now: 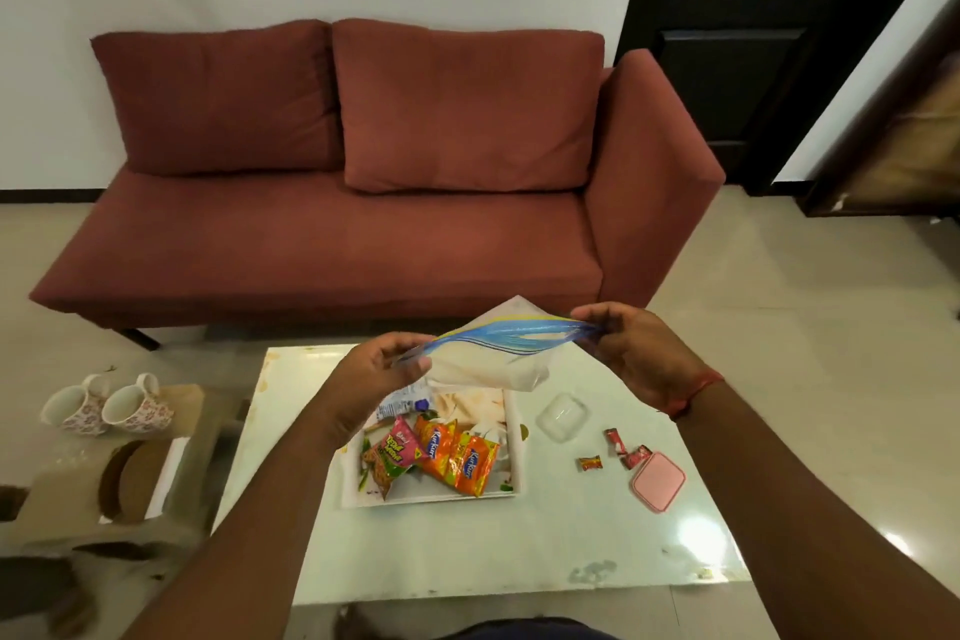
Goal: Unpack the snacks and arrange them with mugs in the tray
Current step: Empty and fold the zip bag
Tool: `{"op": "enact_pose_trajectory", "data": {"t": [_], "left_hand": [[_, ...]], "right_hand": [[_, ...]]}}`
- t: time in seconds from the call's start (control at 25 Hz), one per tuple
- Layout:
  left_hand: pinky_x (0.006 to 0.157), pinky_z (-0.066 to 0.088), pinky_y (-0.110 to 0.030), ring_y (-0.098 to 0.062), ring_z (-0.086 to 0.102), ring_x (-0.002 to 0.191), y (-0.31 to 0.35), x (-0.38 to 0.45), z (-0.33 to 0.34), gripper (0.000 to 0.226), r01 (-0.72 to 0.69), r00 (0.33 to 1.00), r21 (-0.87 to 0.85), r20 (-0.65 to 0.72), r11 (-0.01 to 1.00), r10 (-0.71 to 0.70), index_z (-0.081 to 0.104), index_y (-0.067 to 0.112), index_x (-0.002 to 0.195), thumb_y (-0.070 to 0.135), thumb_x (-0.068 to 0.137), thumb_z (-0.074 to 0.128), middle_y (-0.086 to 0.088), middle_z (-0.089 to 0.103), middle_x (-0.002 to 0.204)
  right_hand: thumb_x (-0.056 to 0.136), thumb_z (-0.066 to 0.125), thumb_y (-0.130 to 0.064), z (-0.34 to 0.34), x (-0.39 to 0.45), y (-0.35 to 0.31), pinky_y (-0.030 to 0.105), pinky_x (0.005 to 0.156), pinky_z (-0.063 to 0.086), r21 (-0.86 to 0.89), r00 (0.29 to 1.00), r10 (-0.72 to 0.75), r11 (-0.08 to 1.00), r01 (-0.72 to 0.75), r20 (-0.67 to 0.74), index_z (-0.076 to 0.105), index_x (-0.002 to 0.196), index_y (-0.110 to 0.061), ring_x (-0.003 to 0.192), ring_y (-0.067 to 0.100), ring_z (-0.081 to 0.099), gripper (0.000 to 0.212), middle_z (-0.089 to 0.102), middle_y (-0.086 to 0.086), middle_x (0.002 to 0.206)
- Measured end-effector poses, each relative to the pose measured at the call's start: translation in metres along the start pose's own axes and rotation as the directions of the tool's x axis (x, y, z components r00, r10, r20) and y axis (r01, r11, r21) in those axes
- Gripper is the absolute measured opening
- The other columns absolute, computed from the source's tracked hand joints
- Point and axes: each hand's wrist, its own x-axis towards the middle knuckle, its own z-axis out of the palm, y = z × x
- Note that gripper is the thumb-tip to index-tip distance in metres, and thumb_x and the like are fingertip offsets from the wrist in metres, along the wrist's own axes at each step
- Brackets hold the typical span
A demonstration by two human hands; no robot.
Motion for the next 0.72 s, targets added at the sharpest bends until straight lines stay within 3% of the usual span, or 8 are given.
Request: {"op": "enact_pose_trajectory", "data": {"t": [0.08, 0.12, 0.24, 0.32, 0.4, 0.48, 0.6, 0.72], "left_hand": [[0.079, 0.051, -0.016, -0.004, 0.069, 0.093, 0.004, -0.007, 0.007, 0.023, -0.011, 0.998, 0.389, -0.051, 0.921, 0.033, 0.072, 0.030, 0.105, 0.031, 0.082, 0.078, 0.011, 0.075, 0.100], [0.073, 0.048, -0.011, -0.001, 0.068, 0.086, 0.008, -0.009, 0.010, 0.011, -0.017, 0.990, 0.453, -0.118, 0.892, 0.078, 0.073, 0.032, 0.097, 0.029, 0.086, 0.076, 0.013, 0.075, 0.092], [0.064, 0.045, -0.007, 0.003, 0.064, 0.066, 0.022, -0.012, 0.013, 0.019, -0.054, 0.935, 0.337, -0.312, 0.940, 0.166, 0.068, 0.025, 0.079, 0.019, 0.096, 0.064, 0.011, 0.073, 0.067], [0.062, 0.044, -0.006, 0.005, 0.060, 0.057, 0.031, -0.010, 0.014, 0.024, -0.092, 0.895, 0.333, -0.385, 0.938, 0.224, 0.064, 0.023, 0.076, 0.020, 0.099, 0.058, 0.012, 0.068, 0.058], [0.067, 0.049, -0.015, 0.001, 0.055, 0.052, 0.039, -0.005, 0.017, 0.027, -0.149, 0.872, 0.196, -0.437, 0.969, 0.222, 0.061, 0.020, 0.076, 0.023, 0.102, 0.054, 0.010, 0.062, 0.053], [0.073, 0.058, -0.032, -0.003, 0.047, 0.050, 0.050, 0.000, 0.018, 0.030, -0.219, 0.887, -0.080, -0.433, 0.973, 0.164, 0.057, 0.017, 0.076, 0.024, 0.104, 0.049, 0.011, 0.050, 0.052], [0.068, 0.063, -0.043, -0.006, 0.044, 0.051, 0.063, 0.003, 0.013, 0.037, -0.267, 0.923, -0.358, -0.362, 0.895, 0.130, 0.059, 0.021, 0.071, 0.028, 0.105, 0.046, 0.009, 0.041, 0.057], [0.065, 0.061, -0.039, -0.012, 0.059, 0.060, 0.067, -0.003, -0.003, 0.028, -0.268, 0.948, -0.483, -0.286, 0.834, 0.138, 0.062, 0.021, 0.078, 0.039, 0.099, 0.052, 0.003, 0.055, 0.067]], "right_hand": [[0.084, 0.060, 0.018, -0.006, -0.004, -0.003, 0.030, 0.084, 0.055, -0.249, 0.993, -0.120, 0.962, 0.112, -0.015, 0.068, 0.091, -0.007, 0.085, 0.021, 0.062, 0.027, 0.068, 0.013, 0.093], [0.086, 0.066, 0.010, -0.007, -0.006, -0.006, 0.031, 0.078, 0.055, -0.347, 0.985, -0.171, 0.924, 0.158, -0.006, 0.068, 0.086, -0.010, 0.078, 0.019, 0.062, 0.019, 0.068, 0.011, 0.086], [0.091, 0.066, -0.002, -0.009, -0.006, -0.016, 0.020, 0.058, 0.050, -0.453, 0.959, -0.285, 0.856, 0.250, -0.009, 0.065, 0.077, -0.015, 0.059, 0.010, 0.056, 0.019, 0.063, 0.000, 0.067], [0.093, 0.063, -0.003, -0.006, -0.007, -0.023, 0.019, 0.057, 0.048, -0.346, 0.937, -0.341, 0.891, 0.294, -0.082, 0.063, 0.077, -0.011, 0.057, 0.004, 0.058, 0.018, 0.064, -0.006, 0.065], [0.095, 0.062, -0.008, 0.003, -0.014, -0.027, 0.028, 0.065, 0.055, -0.059, 0.943, -0.323, 0.946, 0.319, -0.077, 0.063, 0.090, -0.007, 0.070, 0.010, 0.066, 0.005, 0.070, 0.001, 0.080], [0.091, 0.064, -0.018, 0.014, -0.024, -0.024, 0.033, 0.072, 0.057, 0.125, 0.951, -0.303, 0.948, 0.293, 0.064, 0.062, 0.106, -0.012, 0.085, 0.015, 0.069, 0.016, 0.073, 0.001, 0.099], [0.086, 0.068, -0.017, 0.035, -0.040, -0.013, 0.032, 0.083, 0.055, -0.031, 0.958, -0.172, 0.982, 0.184, 0.229, 0.059, 0.125, -0.015, 0.098, 0.012, 0.069, 0.040, 0.072, -0.001, 0.112], [0.088, 0.066, -0.003, 0.064, -0.048, -0.005, 0.030, 0.068, 0.051, -0.037, 0.971, -0.201, 0.978, 0.207, 0.133, 0.062, 0.108, -0.002, 0.073, 0.017, 0.069, 0.020, 0.070, 0.008, 0.087]]}}
